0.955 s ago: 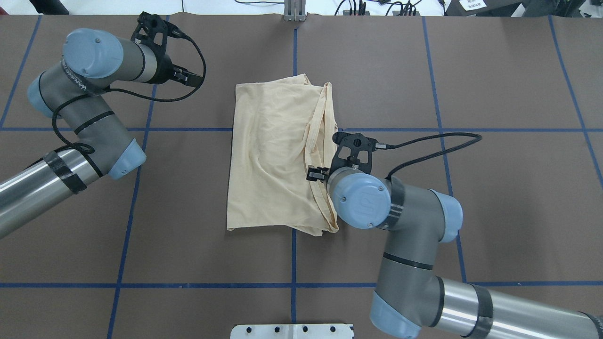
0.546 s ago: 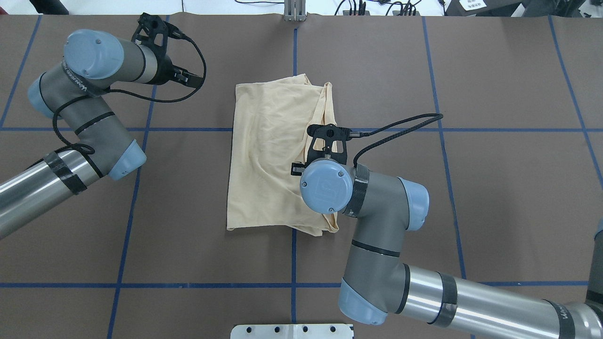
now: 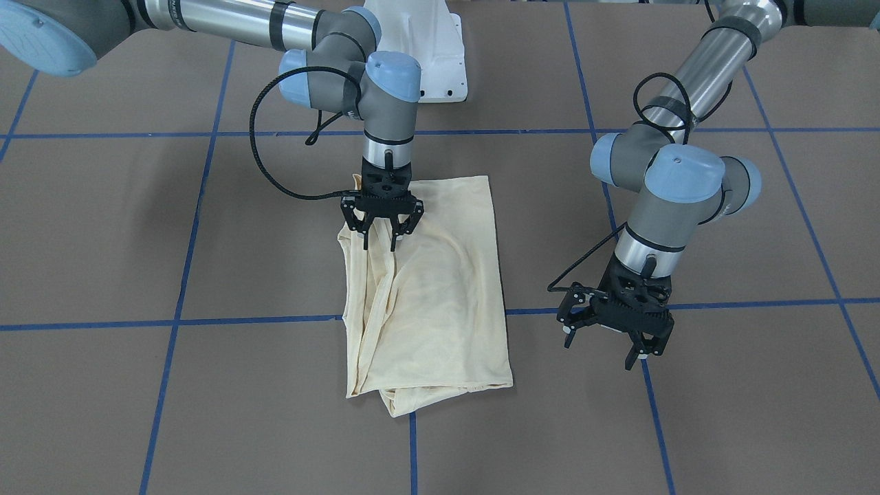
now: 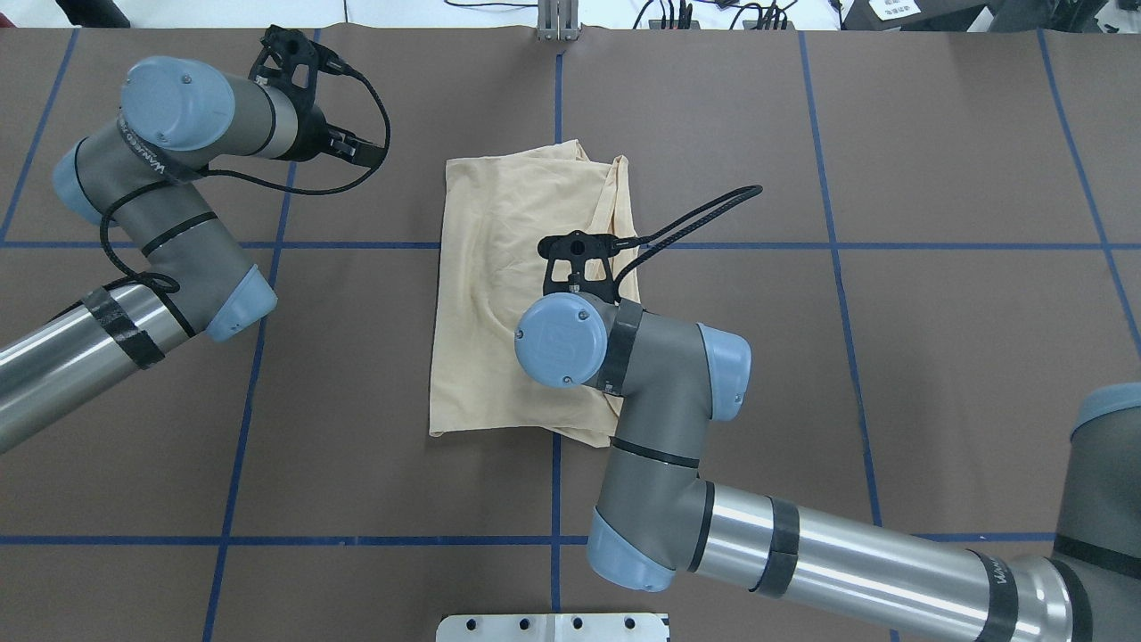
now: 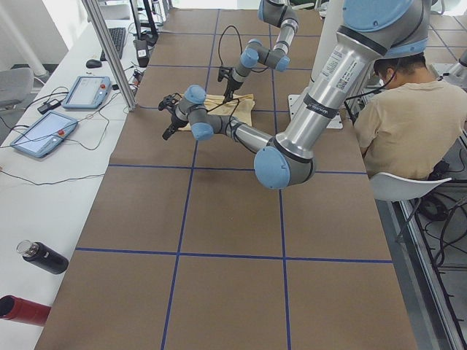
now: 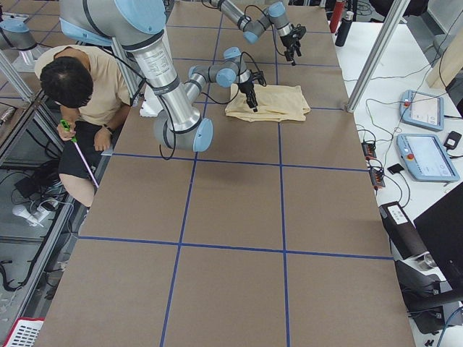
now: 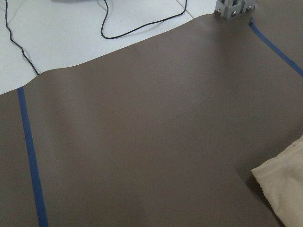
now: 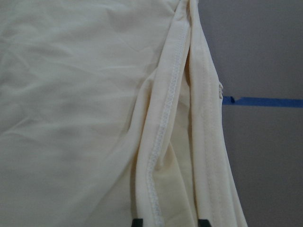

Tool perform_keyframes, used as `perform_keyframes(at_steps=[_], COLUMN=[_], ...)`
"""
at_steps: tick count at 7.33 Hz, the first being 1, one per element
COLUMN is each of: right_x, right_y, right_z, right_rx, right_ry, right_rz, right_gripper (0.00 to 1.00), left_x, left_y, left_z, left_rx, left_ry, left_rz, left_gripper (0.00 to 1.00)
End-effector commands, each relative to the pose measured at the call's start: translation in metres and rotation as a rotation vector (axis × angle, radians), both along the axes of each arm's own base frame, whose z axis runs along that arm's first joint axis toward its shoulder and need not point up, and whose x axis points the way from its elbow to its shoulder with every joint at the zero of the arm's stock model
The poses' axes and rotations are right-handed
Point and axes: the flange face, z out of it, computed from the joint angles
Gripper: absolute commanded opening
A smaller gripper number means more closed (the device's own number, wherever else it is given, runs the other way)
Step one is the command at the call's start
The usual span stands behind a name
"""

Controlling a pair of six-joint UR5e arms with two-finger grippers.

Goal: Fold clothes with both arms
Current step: 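Fold the grasped side over the shirt with the right gripper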

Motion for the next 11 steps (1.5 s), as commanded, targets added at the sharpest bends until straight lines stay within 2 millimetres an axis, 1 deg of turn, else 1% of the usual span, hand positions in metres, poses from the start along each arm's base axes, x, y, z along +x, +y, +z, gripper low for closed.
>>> perform_keyframes(at_steps=[1,3,4,5,6,7,8,9,10,11], right_x=[-0.013,-0.013,-0.012,-0.01,-0.004,0.006,0.025,0.043,0.066,0.081], right_y=[-0.004,-0.005,-0.006,-0.009,-0.015,-0.025,-0.034,-0.026,-0.017,-0.009], right_z=[0.001,0.001,0.001,0.001,-0.001,0.001,0.007,0.029,0.056,0.07], right_rx=[0.005,0.009,0.012,0.014,0.011,-0.011,-0.031,-0.019,-0.015,-0.02], right_ry=[0.052,0.056,0.058,0.06,0.064,0.057,0.04,0.053,0.062,0.057], right_rz=[-0.031,-0.036,-0.039,-0.038,-0.03,-0.027,-0.024,-0.04,-0.046,-0.032], right_gripper=[0.42,0.4,0.26,0.0,0.0,0.0,0.0,0.0,0.0,0.05], left_x=[0.0,0.0,0.0,0.0,0.001,0.0,0.001,0.001,0.003,0.004], left_y=[0.0,0.0,0.0,0.0,0.001,0.0,0.001,0.001,0.002,0.002], left_z=[0.0,0.0,0.0,0.0,0.0,-0.001,0.0,0.0,0.0,0.0], left_rx=[0.0,0.0,-0.001,0.0,0.0,0.001,0.0,0.0,-0.001,-0.001], left_ry=[0.0,0.0,0.0,0.0,0.0,0.001,0.0,0.0,0.001,0.001], left_rz=[0.0,0.0,0.001,0.0,0.001,0.0,0.001,0.001,0.004,0.005], left_gripper=[1.0,1.0,1.0,1.0,1.0,1.0,1.0,1.0,1.0,1.0])
